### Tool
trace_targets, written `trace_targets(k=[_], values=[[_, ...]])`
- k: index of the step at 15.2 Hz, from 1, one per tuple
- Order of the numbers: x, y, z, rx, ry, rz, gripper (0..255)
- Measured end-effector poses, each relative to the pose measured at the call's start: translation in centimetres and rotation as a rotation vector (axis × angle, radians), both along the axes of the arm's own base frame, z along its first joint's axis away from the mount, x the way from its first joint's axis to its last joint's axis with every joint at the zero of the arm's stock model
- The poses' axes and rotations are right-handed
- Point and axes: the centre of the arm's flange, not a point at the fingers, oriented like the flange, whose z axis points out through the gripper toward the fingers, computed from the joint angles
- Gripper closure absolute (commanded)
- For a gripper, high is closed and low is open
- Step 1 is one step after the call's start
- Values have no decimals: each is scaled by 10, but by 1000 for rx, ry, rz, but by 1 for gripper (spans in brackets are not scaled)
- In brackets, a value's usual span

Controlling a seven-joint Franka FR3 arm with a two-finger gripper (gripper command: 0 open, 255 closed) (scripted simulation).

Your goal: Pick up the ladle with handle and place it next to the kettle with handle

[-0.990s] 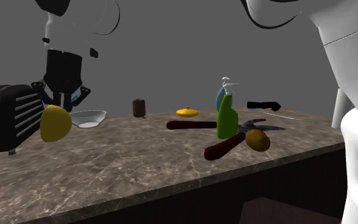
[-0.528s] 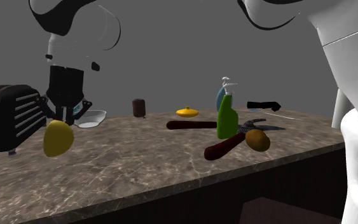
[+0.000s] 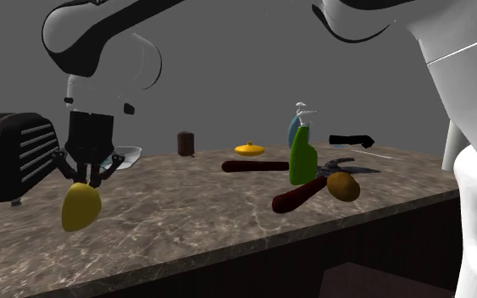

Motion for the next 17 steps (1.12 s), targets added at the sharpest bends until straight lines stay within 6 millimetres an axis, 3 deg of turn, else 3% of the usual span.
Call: trace_targets(k=[12, 17], values=[[2, -3, -58, -1, -9, -5, 255], [1, -2, -63, 0, -6, -3, 255]])
